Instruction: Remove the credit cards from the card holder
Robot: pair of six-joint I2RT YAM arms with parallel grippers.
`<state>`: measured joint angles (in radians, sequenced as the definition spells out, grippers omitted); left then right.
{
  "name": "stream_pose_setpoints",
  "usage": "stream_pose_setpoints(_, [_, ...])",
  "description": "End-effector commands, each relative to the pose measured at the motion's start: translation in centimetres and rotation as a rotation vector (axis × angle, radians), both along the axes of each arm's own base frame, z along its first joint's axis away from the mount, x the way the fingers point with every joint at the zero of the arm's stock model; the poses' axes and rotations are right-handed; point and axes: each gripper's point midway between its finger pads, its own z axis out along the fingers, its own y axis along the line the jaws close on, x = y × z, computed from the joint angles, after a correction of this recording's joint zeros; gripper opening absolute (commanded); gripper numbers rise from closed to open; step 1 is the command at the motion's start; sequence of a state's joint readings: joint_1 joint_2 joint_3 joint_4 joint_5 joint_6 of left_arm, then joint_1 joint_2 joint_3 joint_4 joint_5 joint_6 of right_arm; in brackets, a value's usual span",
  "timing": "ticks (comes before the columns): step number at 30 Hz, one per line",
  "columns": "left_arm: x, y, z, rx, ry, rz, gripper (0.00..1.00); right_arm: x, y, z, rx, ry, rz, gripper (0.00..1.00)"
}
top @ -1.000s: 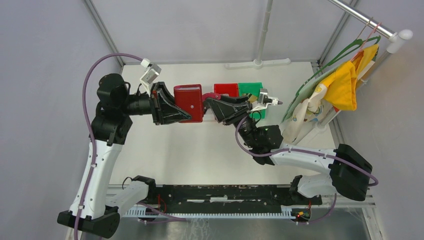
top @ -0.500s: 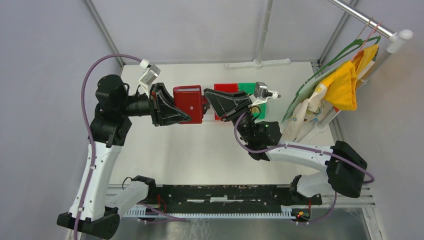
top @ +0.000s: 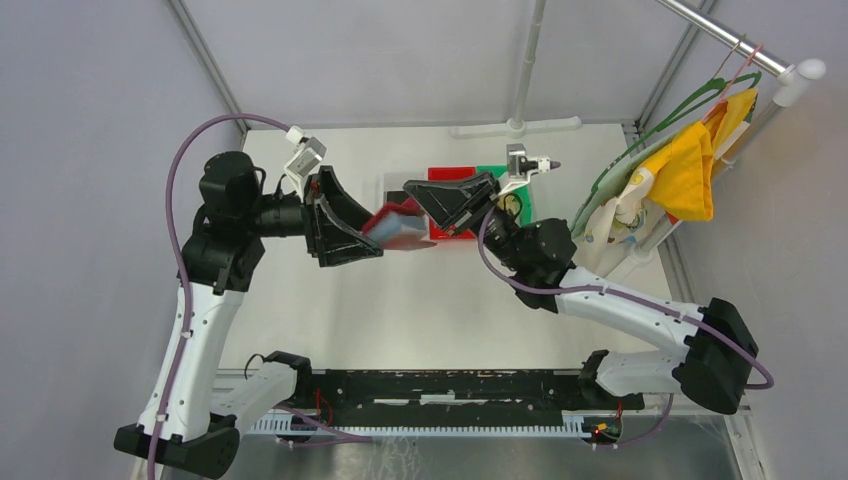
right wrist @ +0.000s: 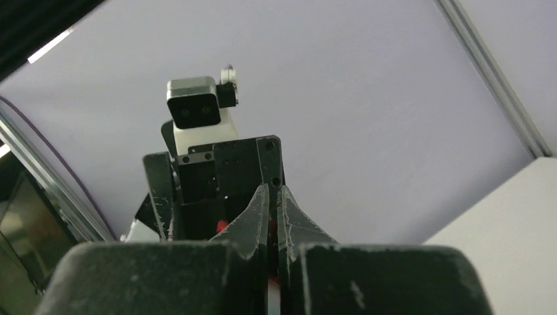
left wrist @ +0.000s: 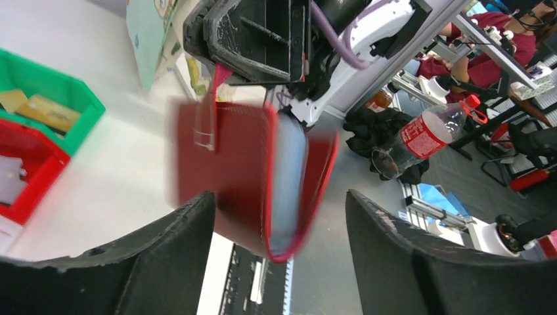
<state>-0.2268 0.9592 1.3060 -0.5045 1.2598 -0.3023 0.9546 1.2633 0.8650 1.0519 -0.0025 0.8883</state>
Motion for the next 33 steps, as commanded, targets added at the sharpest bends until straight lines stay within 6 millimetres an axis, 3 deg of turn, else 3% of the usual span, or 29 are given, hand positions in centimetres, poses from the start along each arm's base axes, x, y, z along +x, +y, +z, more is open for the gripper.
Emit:
stream_pose_setpoints(1, [-0.4, 0.3, -1.5, 0.046, -0.077, -0.013, 0.83, -1.4, 1.8, -0.6, -0.251, -0.088, 0.069, 0.0])
stream_pose_setpoints(5, [-1.1, 0.7, -2.6, 0.073, -0.133, -0.028, 0.92, -1.0, 2.7, -3.2, -0.493, -0.103, 0.066, 0.0])
stream_pose_setpoints(11, [-0.1, 1.5, -4.7, 0.152, -0.236, 0.059, 0.9, -0.6, 1.7, -4.5, -0.645, -0.131, 0.006, 0.0])
stream_pose_setpoints(16, [0.7, 2.7, -7.7, 0.248, -0.373, 0.135, 0.89, -0.2, 1.3, -3.1, -0.686, -0.148, -0.027, 0.0])
stream_pose_setpoints(20, [1.3, 3.2, -9.1, 0.278, -0.408, 0.171, 0.88, -1.4, 2.2, -2.3, -0.63, -0.145, 0.057, 0.0])
stream_pose_setpoints(29, [1.7, 2.3, -7.8, 0.205, -0.383, 0.161, 0.87, -4.3, 4.3, -1.4, -0.538, -0.186, 0.265, 0.0])
stream_pose_setpoints(33, [1.2, 2.6, -8.9, 0.237, -0.411, 0.145, 0.87, -5.1, 5.0, -0.6, -0.515, -0.206, 0.32, 0.0])
